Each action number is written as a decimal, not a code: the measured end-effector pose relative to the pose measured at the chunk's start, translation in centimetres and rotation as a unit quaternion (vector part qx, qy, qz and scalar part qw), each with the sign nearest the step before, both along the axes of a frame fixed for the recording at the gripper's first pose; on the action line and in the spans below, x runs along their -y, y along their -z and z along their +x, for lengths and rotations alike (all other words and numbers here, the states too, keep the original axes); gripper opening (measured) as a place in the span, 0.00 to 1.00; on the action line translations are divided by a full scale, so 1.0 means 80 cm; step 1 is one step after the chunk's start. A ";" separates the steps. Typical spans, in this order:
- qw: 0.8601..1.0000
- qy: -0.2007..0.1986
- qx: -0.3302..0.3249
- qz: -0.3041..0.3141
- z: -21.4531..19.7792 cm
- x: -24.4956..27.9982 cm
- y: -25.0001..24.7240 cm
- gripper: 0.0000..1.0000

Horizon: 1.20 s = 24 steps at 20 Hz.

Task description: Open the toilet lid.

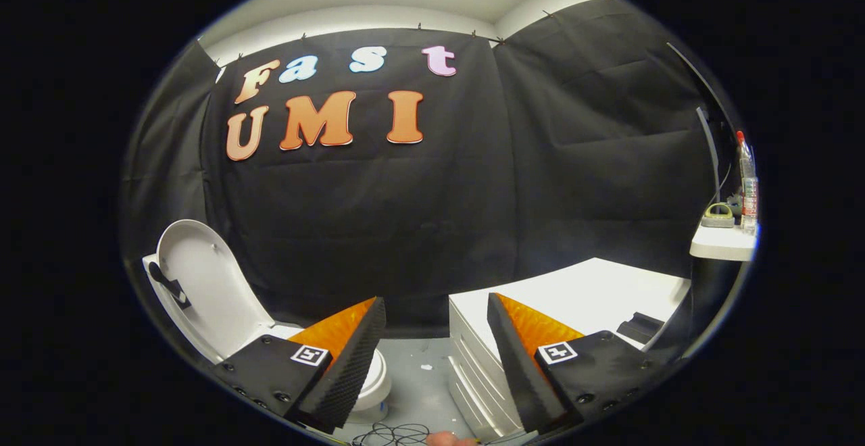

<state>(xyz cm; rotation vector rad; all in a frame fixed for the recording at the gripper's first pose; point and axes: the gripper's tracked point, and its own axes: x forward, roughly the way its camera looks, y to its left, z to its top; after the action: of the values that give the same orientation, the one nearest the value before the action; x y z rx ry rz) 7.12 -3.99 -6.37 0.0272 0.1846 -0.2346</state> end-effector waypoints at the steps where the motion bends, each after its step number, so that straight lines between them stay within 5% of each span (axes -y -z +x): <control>1: 1.000 0.001 0.000 -0.001 0.000 0.001 0.000 0.97; 24: 1.000 0.002 -0.007 -0.017 -0.001 0.000 0.007 0.97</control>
<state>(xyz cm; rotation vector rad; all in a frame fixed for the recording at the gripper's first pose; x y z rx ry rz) 7.06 -3.95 -6.94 -0.0078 0.1950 -0.2412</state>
